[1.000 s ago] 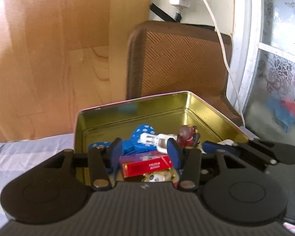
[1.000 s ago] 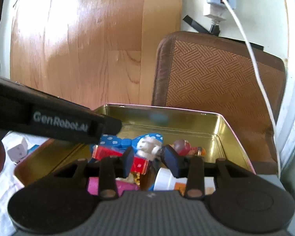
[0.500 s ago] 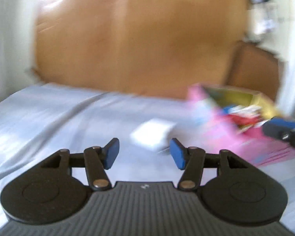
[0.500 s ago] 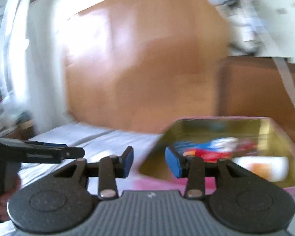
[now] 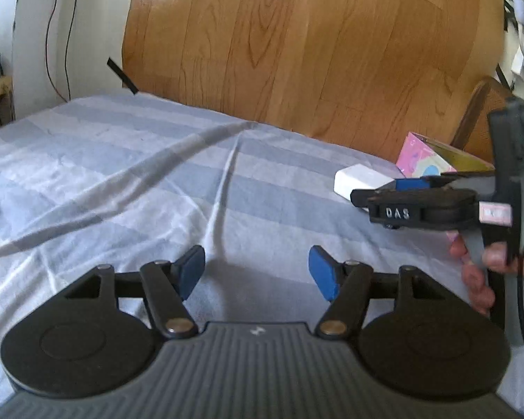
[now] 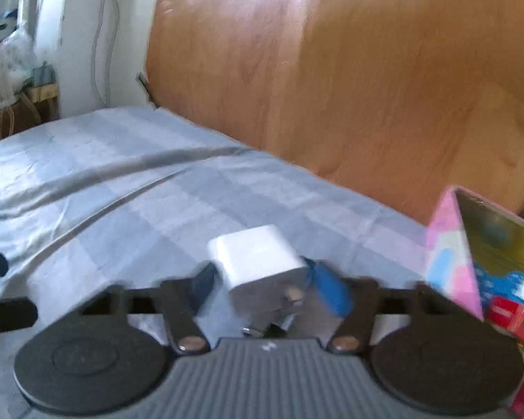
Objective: Organize rigid objects
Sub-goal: 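Move the right tool to the white charger block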
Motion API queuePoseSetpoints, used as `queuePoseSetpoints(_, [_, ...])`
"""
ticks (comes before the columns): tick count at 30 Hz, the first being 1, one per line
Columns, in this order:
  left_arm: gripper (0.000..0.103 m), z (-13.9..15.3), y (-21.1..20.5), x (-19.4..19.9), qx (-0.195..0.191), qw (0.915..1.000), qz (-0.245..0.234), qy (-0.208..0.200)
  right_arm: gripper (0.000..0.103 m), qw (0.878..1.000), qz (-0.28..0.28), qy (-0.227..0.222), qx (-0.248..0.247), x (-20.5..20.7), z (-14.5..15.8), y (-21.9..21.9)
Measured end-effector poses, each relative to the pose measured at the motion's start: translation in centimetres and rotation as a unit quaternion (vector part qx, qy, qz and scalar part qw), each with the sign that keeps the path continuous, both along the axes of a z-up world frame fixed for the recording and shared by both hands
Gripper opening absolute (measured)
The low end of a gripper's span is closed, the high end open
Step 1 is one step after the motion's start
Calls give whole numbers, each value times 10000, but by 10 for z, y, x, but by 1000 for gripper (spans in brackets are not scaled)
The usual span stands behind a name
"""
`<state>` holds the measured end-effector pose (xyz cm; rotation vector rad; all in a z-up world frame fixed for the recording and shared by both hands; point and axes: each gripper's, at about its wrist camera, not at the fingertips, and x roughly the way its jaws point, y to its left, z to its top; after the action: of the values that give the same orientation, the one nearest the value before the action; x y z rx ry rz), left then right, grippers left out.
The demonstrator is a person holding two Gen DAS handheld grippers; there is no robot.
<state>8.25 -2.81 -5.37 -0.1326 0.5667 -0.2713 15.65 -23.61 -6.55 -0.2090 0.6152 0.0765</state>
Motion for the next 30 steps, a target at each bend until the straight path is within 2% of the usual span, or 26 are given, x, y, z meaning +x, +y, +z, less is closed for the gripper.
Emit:
queuePoseSetpoints(4, [68, -1, 12, 3, -370, 9992, 32, 124, 49, 9990, 361, 78, 252, -42, 3, 6])
queuePoseSetpoints(8, [68, 4, 9, -2, -377, 9991, -129, 111, 49, 9953, 703, 223, 624, -116, -1, 6])
queuePoseSetpoints(14, [68, 6, -1, -17, -197, 9986, -478, 60, 50, 9933, 392, 65, 1085, -196, -5, -11])
queuePoseSetpoints(17, [70, 5, -12, -19, 146, 9982, -576, 77, 55, 9904, 216, -21, 1368, -205, -9, -21])
queuePoseSetpoints(18, [71, 4, -15, -20, 231, 9976, -649, 63, 65, 9900, 86, -116, 1405, -207, -7, -23])
queuePoseSetpoints(19, [71, 4, -17, -20, 286, 9971, -708, 51, 69, 9892, 22, -123, 1459, -208, -7, -26])
queuePoseSetpoints(21, [72, 3, -18, -19, 338, 9963, -789, 45, 68, 9855, 15, -98, 1696, -206, -7, -32])
queuePoseSetpoints(24, [78, 2, -22, -19, 405, 9955, -856, 56, 68, 9812, -99, -289, 1906, -211, -6, -39])
queuePoseSetpoints(30, [78, 2, -32, -23, 811, 9935, -803, 16, 68, 9805, -62, -708, 1833, -222, -3, -38])
